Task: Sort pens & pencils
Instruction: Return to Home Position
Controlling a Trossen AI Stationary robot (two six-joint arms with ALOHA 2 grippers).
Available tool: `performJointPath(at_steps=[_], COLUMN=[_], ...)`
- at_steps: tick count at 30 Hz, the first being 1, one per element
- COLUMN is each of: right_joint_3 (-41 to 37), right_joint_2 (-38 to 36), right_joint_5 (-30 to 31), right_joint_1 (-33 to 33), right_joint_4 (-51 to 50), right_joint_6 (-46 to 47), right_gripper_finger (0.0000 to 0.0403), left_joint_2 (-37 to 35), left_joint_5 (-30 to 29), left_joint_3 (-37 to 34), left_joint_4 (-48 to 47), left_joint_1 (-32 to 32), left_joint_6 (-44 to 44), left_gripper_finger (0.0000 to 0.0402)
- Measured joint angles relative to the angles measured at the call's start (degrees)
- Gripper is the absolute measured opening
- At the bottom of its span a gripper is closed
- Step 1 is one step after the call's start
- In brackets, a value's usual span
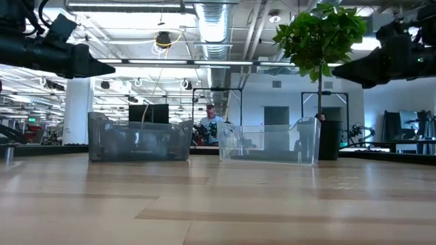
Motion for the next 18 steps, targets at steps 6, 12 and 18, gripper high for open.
performJointPath(at_steps=[6, 12, 18], right_joint_3=[0.0, 0.0, 0.0], right_joint_2=[0.4, 0.6, 0.6], right_joint_5=[0.1, 0.1, 0.0], right_joint_1=[-0.1, -0.1, -0.1], right_joint_4=[-1.7, -1.7, -1.7], right_joint_6=[-0.8, -0.8, -0.8], right_gripper_finger=[0.0170, 0.0170, 0.0170], left_joint_2=[0.0, 0.0, 0.0], left_joint_5=[0.0, 0.0, 0.0], left_joint_3=[0.0, 0.0, 0.0], left_joint_4=[-0.1, -0.2, -0.3], left_joint_1=[0.0, 0.0, 0.0], left_joint_6=[-0.2, -2.8, -4.4], left_gripper_finger=[0.0073, 0.0073, 0.0073])
